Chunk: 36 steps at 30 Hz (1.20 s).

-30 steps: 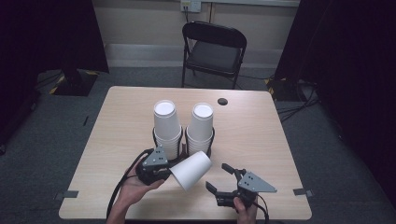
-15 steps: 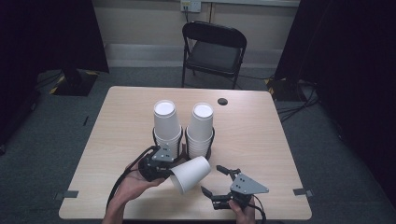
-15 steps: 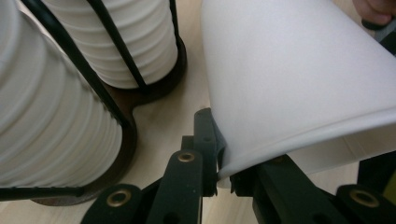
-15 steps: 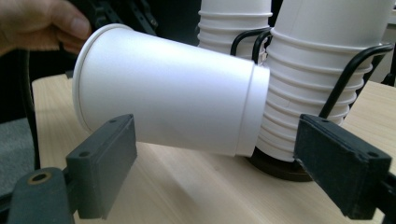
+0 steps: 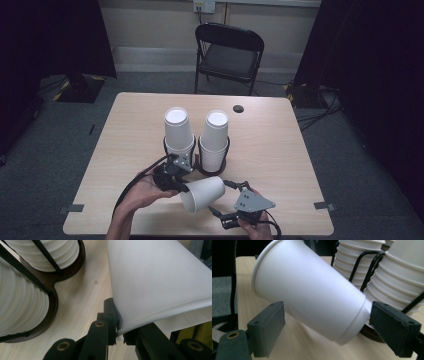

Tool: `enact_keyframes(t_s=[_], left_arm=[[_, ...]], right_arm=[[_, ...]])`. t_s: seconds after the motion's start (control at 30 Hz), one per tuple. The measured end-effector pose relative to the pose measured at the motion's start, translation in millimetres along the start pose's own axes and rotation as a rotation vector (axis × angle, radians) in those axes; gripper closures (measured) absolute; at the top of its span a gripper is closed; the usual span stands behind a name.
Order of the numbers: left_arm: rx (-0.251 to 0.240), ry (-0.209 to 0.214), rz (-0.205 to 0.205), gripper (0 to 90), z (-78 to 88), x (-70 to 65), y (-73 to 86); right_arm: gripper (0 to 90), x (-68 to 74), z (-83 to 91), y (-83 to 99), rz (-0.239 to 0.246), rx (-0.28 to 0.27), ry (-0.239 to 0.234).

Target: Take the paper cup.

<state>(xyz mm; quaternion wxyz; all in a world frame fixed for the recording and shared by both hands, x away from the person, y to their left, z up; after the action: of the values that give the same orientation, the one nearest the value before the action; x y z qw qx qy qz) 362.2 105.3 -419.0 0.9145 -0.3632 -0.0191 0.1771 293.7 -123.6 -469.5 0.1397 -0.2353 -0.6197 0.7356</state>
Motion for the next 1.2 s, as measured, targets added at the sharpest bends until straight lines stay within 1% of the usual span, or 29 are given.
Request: enact_keyframes(t_s=[0.07, 0.1, 0.13, 0.17, 0.2, 0.23, 0.3, 0.37, 0.4, 0.5, 0.53, 0.6, 0.73, 0.77, 0.8, 0.83, 0.87, 0.9, 0.97, 1.0, 1.03, 1.07, 1.1, 1.13, 1.17, 1.2], left_arm=[[0.017, 0.013, -0.003, 83.8, -0.5, 0.1, 0.1], [0.023, 0.011, -0.003, 83.8, -0.7, 0.4, 0.1], [0.032, 0.027, -0.001, 83.8, -2.0, 1.0, -0.1], [0.032, 0.027, -0.001, 83.9, -2.0, 1.0, -0.1], [0.043, 0.033, -0.001, 83.9, -2.9, 1.3, -0.6], [0.050, 0.036, 0.000, 83.9, -3.6, 1.6, -1.3], [0.067, 0.039, 0.005, 83.9, -3.4, 1.2, -3.9], [0.075, 0.040, -0.002, 83.9, -2.4, 0.7, -6.4], [0.081, 0.039, 0.002, 84.0, -0.7, 0.6, -8.6], [0.084, 0.038, -0.001, 84.2, -1.0, 1.2, -10.3], [0.083, 0.034, 0.003, 84.4, -1.7, 0.7, -10.8], [0.078, 0.030, 0.010, 84.6, -2.1, 1.8, -11.5], [0.066, 0.012, 0.034, 85.0, -1.5, 3.3, -11.8], [0.063, 0.011, 0.038, 85.1, -1.0, 3.4, -12.2], [0.051, 0.014, 0.041, 85.2, -0.7, 3.7, -12.8], [0.051, 0.014, 0.041, 85.3, -0.7, 3.7, -12.8], [0.044, 0.015, 0.049, 85.3, -0.5, 3.4, -13.2], [0.042, 0.018, 0.054, 85.5, -0.3, 3.4, -13.6], [0.035, 0.032, 0.048, 85.6, -1.0, 4.5, -14.8], [0.020, 0.030, 0.067, 86.0, -1.8, 3.1, -15.1], [0.017, 0.036, 0.070, 86.0, -2.1, 2.8, -15.5], [0.017, 0.031, 0.073, 86.1, -3.1, 2.6, -15.7], [0.019, 0.031, 0.073, 86.1, -3.6, 3.1, -15.5], [0.011, 0.036, 0.091, 86.1, -4.8, 3.5, -14.9], [0.011, 0.036, 0.091, 86.1, -4.8, 3.5, -14.9], [0.000, 0.050, 0.102, 86.1, -6.9, 3.4, -14.8]], right_arm=[[12.5, 1.0, -2.5, -1.1, 0.012, 0.014, -0.006], [12.2, 1.3, -3.7, -1.6, 0.019, 0.014, -0.013], [12.1, 2.5, -6.6, -2.2, 0.037, 0.034, -0.023], [12.1, 2.5, -6.6, -2.2, 0.037, 0.034, -0.023], [12.4, 3.3, -7.9, -2.7, 0.044, 0.041, -0.035], [12.3, 4.6, -10.5, -4.0, 0.068, 0.063, -0.055], [10.1, 6.0, -12.7, -5.8, 0.088, 0.071, -0.064], [9.6, 6.5, -13.4, -6.6, 0.095, 0.077, -0.067], [9.5, 6.9, -15.1, -7.8, 0.110, 0.087, -0.084], [9.1, 7.1, -17.2, -8.0, 0.111, 0.101, -0.096], [8.8, 8.8, -20.7, -7.8, 0.112, 0.122, -0.108], [8.7, 9.6, -22.7, -7.7, 0.111, 0.132, -0.109], [8.4, 14.2, -28.0, -7.3, 0.142, 0.144, -0.088], [8.2, 15.0, -29.3, -7.2, 0.149, 0.148, -0.077], [8.2, 17.6, -32.2, -7.2, 0.170, 0.150, -0.066], [8.2, 17.6, -32.2, -7.2, 0.170, 0.150, -0.066], [8.0, 18.4, -33.1, -7.2, 0.178, 0.147, -0.063], [8.0, 20.6, -36.1, -7.9, 0.195, 0.148, -0.059], [8.0, 21.4, -37.8, -8.4, 0.197, 0.145, -0.060], [8.1, 22.8, -42.2, -8.6, 0.195, 0.142, -0.063], [8.1, 22.8, -42.2, -8.6, 0.195, 0.142, -0.063], [8.1, 23.7, -46.4, -8.5, 0.189, 0.141, -0.058], [8.1, 23.7, -46.4, -8.5, 0.189, 0.141, -0.058], [8.2, 24.6, -49.2, -8.3, 0.187, 0.135, -0.060], [8.2, 24.6, -49.2, -8.3, 0.187, 0.135, -0.060], [8.4, 26.4, -50.9, -9.1, 0.190, 0.122, -0.062]])
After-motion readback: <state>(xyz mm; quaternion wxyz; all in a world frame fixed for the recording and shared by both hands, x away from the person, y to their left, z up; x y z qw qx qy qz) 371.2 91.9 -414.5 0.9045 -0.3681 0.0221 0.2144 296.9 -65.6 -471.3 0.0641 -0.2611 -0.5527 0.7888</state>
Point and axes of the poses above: each handheld gripper's, and its own axes: z roughly backward along the jaws, y roughly out of its underside, x roughly to its left, the point moved 2 cm from there along -z, roughly forward along the jaws, and after that the axes turned 12 degrees about -x, right-handed, at the moved point
